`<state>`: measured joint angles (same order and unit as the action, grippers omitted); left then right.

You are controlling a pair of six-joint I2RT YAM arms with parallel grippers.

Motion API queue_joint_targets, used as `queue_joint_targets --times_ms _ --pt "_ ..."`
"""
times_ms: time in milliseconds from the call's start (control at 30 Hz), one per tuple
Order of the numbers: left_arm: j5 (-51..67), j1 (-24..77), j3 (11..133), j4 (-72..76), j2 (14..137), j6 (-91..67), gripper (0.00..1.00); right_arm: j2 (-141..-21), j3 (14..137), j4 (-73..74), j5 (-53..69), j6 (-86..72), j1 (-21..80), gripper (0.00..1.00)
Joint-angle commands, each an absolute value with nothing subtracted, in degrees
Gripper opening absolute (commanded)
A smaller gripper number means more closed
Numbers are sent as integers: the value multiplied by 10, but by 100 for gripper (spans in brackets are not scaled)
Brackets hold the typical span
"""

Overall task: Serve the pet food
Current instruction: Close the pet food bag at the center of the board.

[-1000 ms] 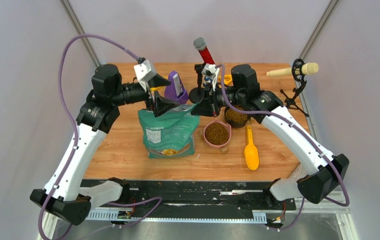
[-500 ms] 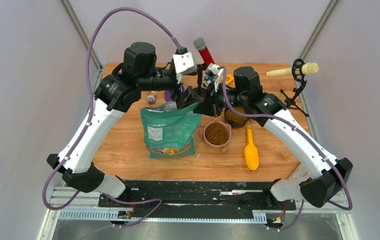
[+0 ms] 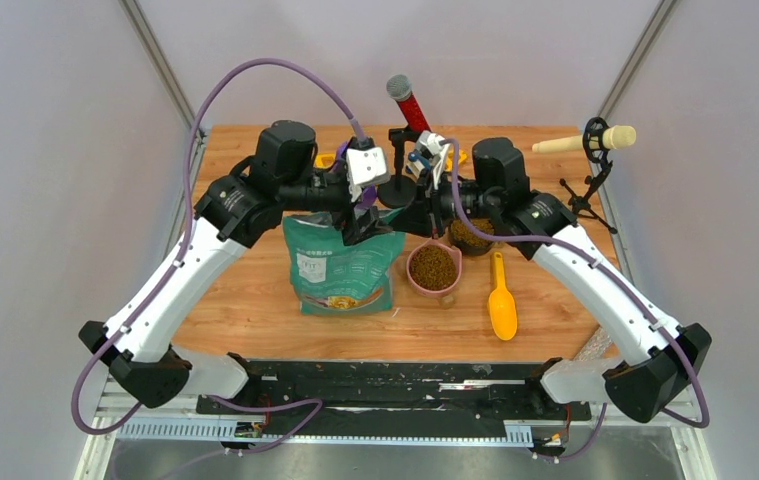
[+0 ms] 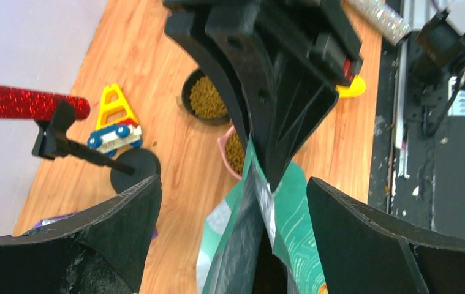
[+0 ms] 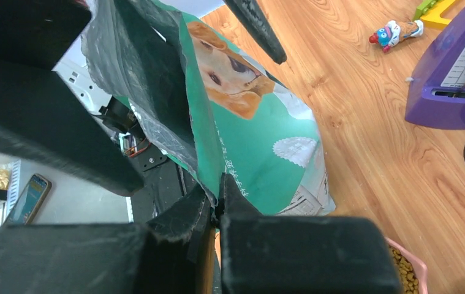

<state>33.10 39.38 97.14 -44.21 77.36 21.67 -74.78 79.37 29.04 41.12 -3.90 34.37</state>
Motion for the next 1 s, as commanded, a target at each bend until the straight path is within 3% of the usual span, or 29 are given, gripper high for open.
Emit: queue_joint_targets --times_ms 0,200,333,633,733,967 --pt "276 398 936 -470 727 304 92 -703 793 221 453 -11 347 0" --pt "217 397 883 -469 673 362 78 -684 779 222 496 37 349 0" --pt "195 397 859 -448 659 368 51 -675 774 227 498 58 349 0" --pt "259 398 883 -478 680 367 37 -675 772 229 503 78 349 0" --pt "265 397 882 -480 690 368 28 -671 767 228 510 105 349 0" --pt "277 397 893 -482 686 360 2 -667 760 214 472 108 348 16"
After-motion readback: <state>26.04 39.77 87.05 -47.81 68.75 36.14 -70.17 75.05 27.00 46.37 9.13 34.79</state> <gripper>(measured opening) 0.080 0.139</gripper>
